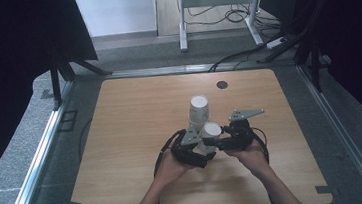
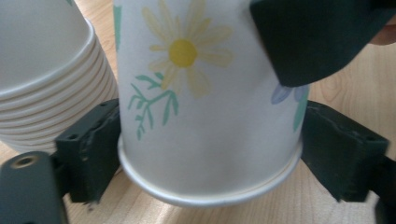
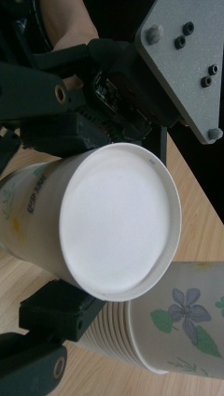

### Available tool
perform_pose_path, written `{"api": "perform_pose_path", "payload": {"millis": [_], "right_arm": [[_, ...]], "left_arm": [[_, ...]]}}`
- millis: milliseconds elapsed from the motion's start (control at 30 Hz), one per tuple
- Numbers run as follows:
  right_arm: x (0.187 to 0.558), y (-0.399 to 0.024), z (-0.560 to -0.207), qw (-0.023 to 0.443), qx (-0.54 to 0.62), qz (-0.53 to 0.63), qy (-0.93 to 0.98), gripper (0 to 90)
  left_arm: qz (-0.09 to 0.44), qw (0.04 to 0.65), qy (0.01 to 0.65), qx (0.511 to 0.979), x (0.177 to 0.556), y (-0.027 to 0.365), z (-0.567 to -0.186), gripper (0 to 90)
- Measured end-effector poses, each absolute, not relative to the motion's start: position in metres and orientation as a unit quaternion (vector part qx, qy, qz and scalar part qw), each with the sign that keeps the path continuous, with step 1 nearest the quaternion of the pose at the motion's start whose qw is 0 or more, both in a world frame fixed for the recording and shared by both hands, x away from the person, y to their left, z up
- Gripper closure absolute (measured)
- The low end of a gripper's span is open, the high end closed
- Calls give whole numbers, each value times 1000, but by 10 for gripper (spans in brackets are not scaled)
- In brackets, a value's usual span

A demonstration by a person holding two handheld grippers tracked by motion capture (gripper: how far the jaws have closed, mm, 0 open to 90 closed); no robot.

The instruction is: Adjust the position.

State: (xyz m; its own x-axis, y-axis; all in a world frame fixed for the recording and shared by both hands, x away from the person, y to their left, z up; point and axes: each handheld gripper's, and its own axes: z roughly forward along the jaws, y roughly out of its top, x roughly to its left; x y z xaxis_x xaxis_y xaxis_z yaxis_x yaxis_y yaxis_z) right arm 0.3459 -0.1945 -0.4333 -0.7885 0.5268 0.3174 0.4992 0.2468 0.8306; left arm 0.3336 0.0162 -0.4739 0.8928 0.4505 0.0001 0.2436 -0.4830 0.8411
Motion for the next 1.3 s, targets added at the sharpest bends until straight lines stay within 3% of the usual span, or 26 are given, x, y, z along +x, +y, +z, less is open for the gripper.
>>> {"api": "perform_pose_path", "payload": {"millis": [633, 1300], "right_arm": [[347, -194, -432, 14, 319, 511, 798, 302], [346, -197, -426, 15, 299, 498, 814, 228]], "left_arm": [[105, 466, 186, 859, 334, 22, -475, 306], [101, 434, 154, 882, 334, 28, -466, 333]]}}
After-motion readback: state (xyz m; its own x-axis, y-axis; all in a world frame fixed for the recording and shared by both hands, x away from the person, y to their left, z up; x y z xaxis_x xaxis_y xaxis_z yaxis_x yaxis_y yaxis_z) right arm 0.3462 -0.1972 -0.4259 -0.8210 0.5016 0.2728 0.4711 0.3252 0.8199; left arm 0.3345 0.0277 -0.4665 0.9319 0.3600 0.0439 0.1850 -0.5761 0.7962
